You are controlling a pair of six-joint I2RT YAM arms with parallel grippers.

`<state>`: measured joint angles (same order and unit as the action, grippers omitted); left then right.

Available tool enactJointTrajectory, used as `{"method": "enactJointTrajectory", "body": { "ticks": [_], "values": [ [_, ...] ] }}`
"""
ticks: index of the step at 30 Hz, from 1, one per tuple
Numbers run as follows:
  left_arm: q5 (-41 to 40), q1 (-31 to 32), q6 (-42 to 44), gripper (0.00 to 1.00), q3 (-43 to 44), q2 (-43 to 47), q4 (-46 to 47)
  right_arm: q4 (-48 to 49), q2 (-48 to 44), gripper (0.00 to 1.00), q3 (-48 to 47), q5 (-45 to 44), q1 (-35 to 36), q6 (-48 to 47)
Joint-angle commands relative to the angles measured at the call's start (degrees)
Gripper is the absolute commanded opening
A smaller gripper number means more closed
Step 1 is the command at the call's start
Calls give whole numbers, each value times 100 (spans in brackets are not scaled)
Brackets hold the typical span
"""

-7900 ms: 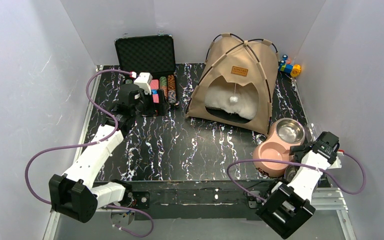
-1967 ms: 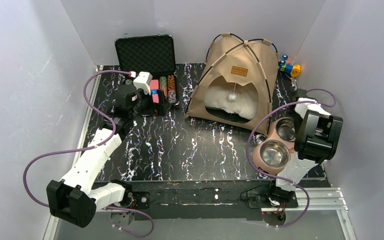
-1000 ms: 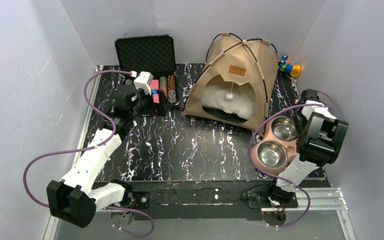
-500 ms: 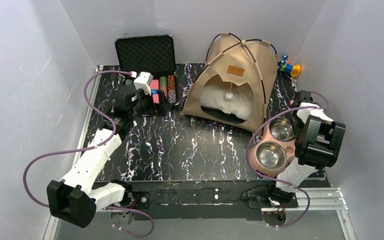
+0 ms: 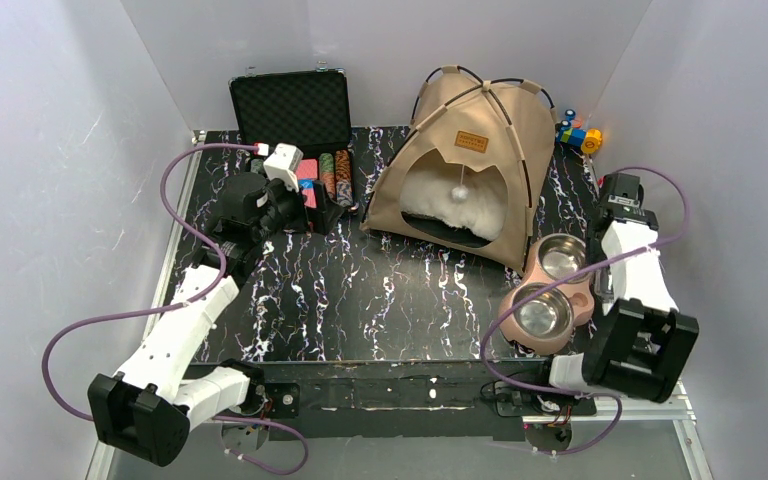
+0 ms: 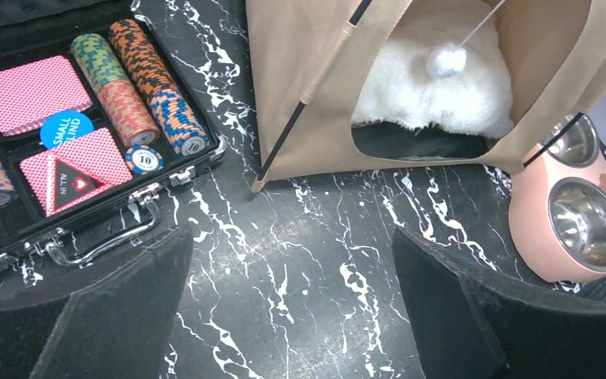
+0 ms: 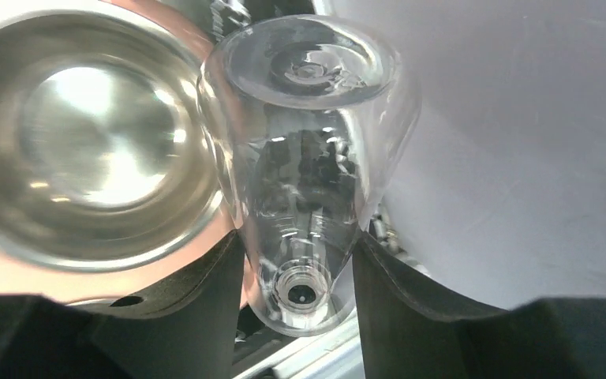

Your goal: Set up the pet tent

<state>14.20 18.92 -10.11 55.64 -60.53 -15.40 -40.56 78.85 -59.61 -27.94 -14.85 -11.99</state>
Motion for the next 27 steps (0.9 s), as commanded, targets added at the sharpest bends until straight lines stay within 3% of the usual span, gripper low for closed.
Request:
{"method": "enactJointTrajectory", "body": {
  "ticks": [1, 7, 12, 20, 27],
  "values": [
    [359, 48, -13, 98, -34, 67, 63, -50, -1008, 14, -436, 1393, 167, 1315],
    [1028, 399, -311, 98, 121, -78, 114, 620, -2463, 16, -192, 3739, 541, 2504],
    [1667, 1244, -333, 98, -3, -82, 839, 2028, -3274, 17, 385, 5449, 1096, 3900],
    [2370, 2256, -566, 98, 516, -936, 1501, 3241, -3721, 18, 801, 5533, 2822, 5214],
    [2022, 2526, -752, 98, 882, -1567, 2035, 3374, -3713, 18, 851, 5186, 3690, 5464]
  ]
}}
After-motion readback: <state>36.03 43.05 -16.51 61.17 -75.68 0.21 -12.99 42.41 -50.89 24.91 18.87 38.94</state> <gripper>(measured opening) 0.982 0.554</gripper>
